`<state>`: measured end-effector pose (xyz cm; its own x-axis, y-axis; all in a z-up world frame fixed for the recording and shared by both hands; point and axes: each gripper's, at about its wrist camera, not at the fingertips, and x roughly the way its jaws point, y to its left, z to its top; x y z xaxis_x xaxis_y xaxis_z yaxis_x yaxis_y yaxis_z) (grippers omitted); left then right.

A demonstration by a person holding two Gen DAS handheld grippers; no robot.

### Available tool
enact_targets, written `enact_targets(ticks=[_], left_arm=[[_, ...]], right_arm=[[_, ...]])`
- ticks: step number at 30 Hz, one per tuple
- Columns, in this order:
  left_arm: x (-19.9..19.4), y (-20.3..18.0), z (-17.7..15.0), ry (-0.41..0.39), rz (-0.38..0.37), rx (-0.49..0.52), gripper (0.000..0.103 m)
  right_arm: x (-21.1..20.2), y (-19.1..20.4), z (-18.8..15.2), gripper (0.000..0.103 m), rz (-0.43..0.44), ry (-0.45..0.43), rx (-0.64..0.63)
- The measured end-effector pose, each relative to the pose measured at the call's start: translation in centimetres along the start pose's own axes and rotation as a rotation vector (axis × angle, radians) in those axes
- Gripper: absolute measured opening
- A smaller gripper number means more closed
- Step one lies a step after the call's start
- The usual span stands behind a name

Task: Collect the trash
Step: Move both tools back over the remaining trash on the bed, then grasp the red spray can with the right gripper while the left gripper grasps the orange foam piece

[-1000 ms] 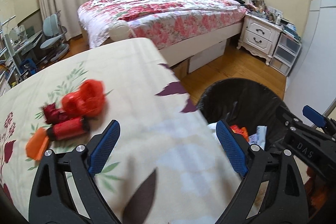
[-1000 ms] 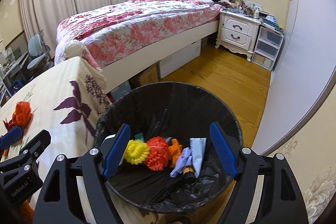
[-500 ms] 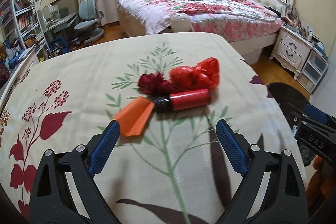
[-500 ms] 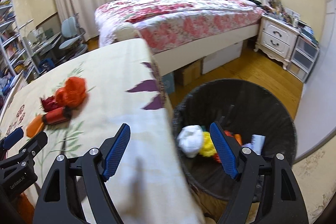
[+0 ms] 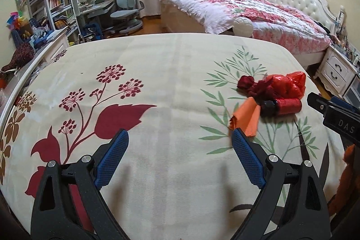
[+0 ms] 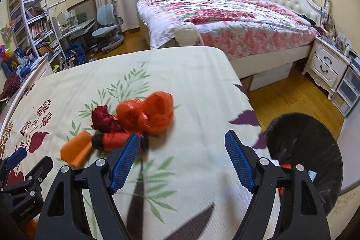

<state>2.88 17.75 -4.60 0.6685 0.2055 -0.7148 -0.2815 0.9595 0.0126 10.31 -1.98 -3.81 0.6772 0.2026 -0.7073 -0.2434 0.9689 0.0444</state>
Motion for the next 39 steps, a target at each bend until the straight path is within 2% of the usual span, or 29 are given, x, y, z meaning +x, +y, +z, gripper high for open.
enact_targets(ticks=[8,13,24,27,33,35,39], left_arm=[[0.4,1.5,-0.1,0.015,-0.004,-0.025,0.09],[0.5,1.5,-0.1,0.017,-0.012,-0.026,0.09],[0.6,1.6,-0.1,0.022,-0.013,-0.033,0.09],[0.5,1.7,-0.2,0.022,-0.014,-0.038,0.09],[0.3,2.1,-0.5,0.022,-0.011,-0.047,0.09],[0.3,2.3,-0.5,0.022,-0.011,-0.05,0.09],[0.3,2.6,-0.6,0.024,-0.014,-0.057,0.09]], right_arm=[[2.2,0.7,0.6,0.076,-0.08,0.035,-0.041],[1.5,0.9,-0.5,0.076,-0.08,0.055,-0.051],[-0.4,2.3,-2.6,0.076,-0.032,0.079,-0.077],[-1.1,2.3,-2.4,0.076,-0.036,0.06,-0.071],[-1.7,3.7,-1.7,0.076,0.027,0.038,-0.095],[-1.5,4.7,-1.8,0.073,0.046,0.044,-0.116],[-0.7,6.0,-1.9,0.059,0.065,0.054,-0.149]])
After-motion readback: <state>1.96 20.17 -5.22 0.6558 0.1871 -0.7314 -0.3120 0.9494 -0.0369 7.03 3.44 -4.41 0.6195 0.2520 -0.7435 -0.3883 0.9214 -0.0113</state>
